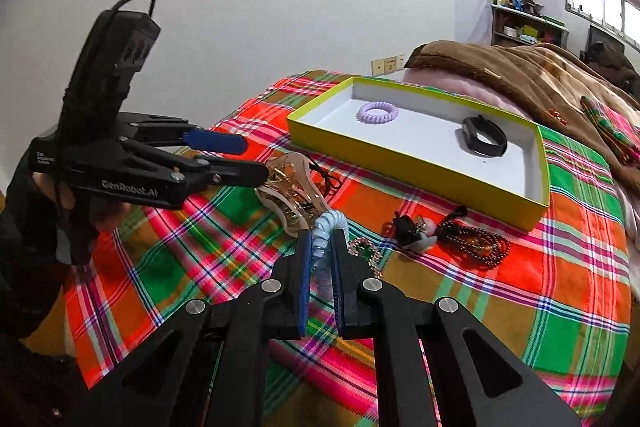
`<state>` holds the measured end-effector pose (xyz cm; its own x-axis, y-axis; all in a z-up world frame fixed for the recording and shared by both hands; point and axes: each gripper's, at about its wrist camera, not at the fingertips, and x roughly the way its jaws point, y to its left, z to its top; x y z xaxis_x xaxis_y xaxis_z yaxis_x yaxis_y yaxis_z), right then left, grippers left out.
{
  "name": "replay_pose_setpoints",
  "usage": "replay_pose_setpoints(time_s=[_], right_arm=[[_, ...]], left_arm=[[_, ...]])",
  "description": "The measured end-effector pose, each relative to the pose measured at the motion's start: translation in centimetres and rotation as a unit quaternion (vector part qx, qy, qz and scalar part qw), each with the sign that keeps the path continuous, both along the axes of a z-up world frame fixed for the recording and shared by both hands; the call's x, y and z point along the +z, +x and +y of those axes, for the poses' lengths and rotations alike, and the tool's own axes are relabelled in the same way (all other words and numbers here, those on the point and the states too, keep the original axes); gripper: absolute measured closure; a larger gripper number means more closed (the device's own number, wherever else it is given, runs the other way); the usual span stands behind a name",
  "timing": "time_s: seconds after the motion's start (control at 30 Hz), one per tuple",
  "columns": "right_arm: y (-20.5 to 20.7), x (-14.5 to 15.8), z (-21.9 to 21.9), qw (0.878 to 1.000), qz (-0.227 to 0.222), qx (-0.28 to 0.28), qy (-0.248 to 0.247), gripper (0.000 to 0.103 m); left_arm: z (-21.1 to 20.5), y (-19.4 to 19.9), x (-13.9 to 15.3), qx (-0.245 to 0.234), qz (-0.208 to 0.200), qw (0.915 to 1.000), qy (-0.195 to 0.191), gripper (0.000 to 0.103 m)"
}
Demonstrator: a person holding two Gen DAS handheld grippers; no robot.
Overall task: Organize jewelry
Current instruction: 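Close the left gripper on the beige claw clip and lift it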
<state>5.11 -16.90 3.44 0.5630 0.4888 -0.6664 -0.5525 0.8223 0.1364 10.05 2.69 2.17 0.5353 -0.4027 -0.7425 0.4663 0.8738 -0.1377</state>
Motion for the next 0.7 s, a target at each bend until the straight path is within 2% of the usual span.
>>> replay_pose_setpoints(time_s=[0.17,0.4,0.57,0.7], right_arm=[[-0.3,0.0,-0.4,1.0,0.002,-0.003,0.007,0.094],[-0.5,-0.4,-0.6,1.0,0.009,0.001,0.012,0.094],[-0.7,-0.4,-1.0,1.0,0.009,-0.002,0.018,0.094],[-0.8,-0.5,-1.5,1.0,0.008,-0.006,0.02,0.094]], left_arm=[[-0.3,1.3,0.2,-0.002,-0.005,0.9999,-0.013,0.04],[-0.8,2.8,-0.9,-0.009,0.033,0.999,-0.028,0.039],[-1.2,1.0,-1.0,-0.022,0.051,0.9982,-0.024,0.039],[-1.5,-1.0,-0.9,-0.035,0.049,0.9981,-0.015,0.039]])
